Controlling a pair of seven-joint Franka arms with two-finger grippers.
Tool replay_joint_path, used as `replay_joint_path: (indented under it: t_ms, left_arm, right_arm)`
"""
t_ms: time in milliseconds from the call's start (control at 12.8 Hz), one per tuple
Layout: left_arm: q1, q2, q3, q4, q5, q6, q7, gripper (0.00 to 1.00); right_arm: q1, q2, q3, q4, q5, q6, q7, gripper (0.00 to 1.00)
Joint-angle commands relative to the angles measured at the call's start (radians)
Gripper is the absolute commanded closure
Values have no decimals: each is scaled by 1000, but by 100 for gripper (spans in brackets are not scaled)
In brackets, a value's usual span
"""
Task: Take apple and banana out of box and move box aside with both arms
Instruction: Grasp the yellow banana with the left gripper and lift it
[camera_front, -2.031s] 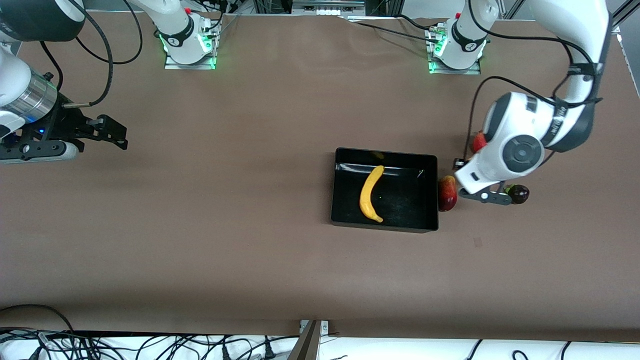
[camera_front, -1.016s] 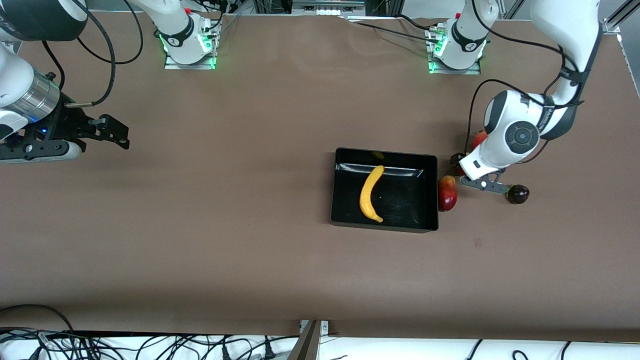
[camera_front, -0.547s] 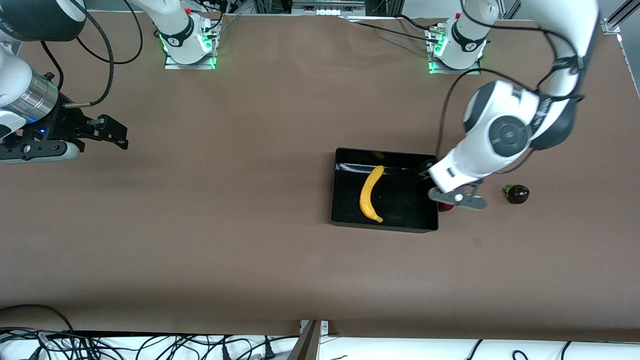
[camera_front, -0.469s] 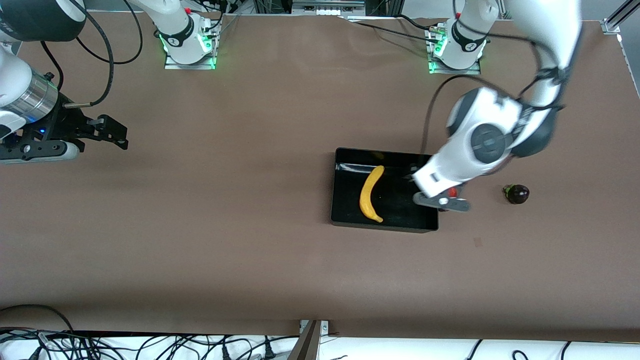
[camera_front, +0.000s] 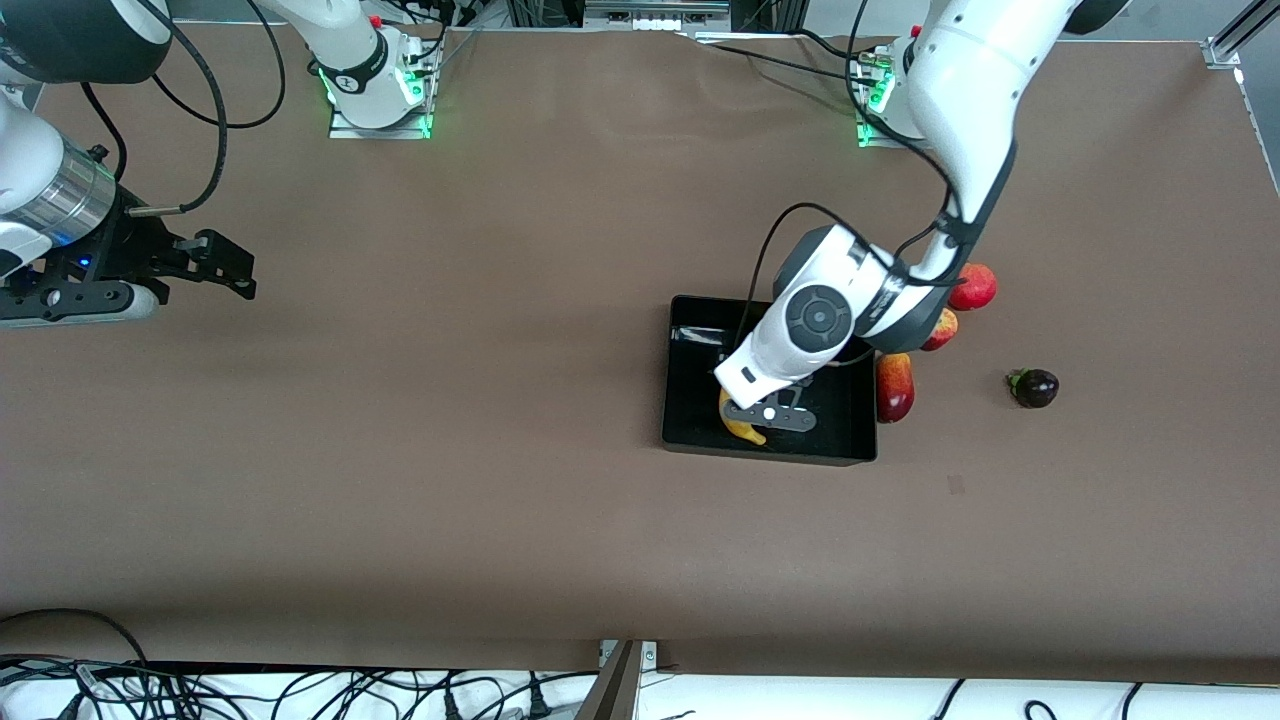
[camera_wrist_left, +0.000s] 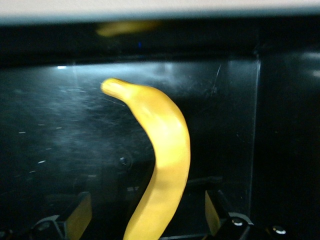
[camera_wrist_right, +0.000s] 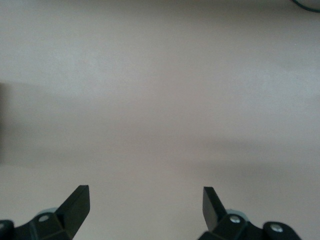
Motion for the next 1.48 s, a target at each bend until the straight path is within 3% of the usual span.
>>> replay_joint_path:
  t_ms: [0,156,234,469,547,859,1172,1406]
  left_arm:
    - [-5,13,8,-63,15,87,-8,0]
    - [-6,14,8,-97,15,129,-8,0]
    - [-6,17,8,-97,15,127,-9,17]
    - [-2,17,12,-102,16,124,-9,92]
    - [4,14,13,-101,16,120,-5,100]
    - [10,-66,30,-62,15,42,-9,100]
    - [64,-123,41,129,16,-275,0,100]
    - [206,-135,39,206,18,-474,123,100]
  right_arm:
    - [-3,5,-2,17,1,-10,7,0]
    - [-3,4,-2,17,2,-12,7,0]
    - [-3,5,-2,17,2,-10,7,0]
    - [-3,5,-2,16,2,-12,7,0]
    - [-3,5,-2,16,2,-12,8,0]
    - [-4,5,-2,16,2,-12,7,0]
    - [-3,5,-2,16,2,-12,7,0]
    - [-3,5,-2,16,2,-12,8,0]
